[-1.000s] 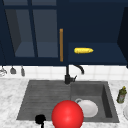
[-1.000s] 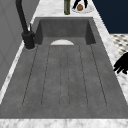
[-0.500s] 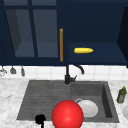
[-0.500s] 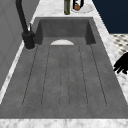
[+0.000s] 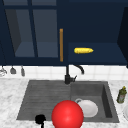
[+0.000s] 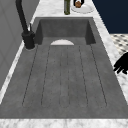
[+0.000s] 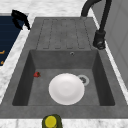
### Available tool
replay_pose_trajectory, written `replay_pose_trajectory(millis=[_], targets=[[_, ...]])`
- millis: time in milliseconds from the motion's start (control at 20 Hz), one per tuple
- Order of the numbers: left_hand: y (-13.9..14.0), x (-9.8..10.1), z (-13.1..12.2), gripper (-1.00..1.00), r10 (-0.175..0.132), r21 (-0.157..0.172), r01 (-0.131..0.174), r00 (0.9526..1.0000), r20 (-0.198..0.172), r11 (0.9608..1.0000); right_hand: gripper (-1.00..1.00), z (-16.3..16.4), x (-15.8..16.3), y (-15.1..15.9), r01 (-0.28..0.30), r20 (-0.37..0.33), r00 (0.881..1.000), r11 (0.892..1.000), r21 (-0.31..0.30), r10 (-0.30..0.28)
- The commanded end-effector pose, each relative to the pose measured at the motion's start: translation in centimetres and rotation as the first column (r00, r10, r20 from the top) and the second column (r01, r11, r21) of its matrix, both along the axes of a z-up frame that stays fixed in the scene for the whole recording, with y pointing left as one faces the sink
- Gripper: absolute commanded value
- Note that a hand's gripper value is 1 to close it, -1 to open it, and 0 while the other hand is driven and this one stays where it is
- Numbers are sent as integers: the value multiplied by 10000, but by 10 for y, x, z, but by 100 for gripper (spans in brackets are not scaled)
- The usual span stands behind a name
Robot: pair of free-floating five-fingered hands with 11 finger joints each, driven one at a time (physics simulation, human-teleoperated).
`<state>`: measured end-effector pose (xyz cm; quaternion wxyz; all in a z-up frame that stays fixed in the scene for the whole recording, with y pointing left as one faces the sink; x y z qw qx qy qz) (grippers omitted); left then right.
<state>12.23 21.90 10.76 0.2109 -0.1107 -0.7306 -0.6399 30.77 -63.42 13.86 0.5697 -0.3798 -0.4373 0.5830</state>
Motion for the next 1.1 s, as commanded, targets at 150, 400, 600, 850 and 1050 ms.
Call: replay_pose_trajectory(millis=[150,400,600,850,1050], targets=[[0,0,0,0,0,0,0,10000,0,10000,100,32,-19,23,278,1182,9927,9992,-280,-243],[0,0,0,0,0,0,0,10000,0,10000,100,55,-35,46,563,1739,9834,9981,-244,-513],[0,0,0,0,0,0,0,10000,0,10000,100,77,-57,64,508,1694,9844,9986,-149,-476],[0,0,0,0,0,0,0,10000,0,10000,100,92,-94,85,361,1834,9826,9990,-264,-307],[0,0,0,0,0,0,0,10000,0,10000,100,101,-119,104,370,2079,9777,9990,-253,-309]])
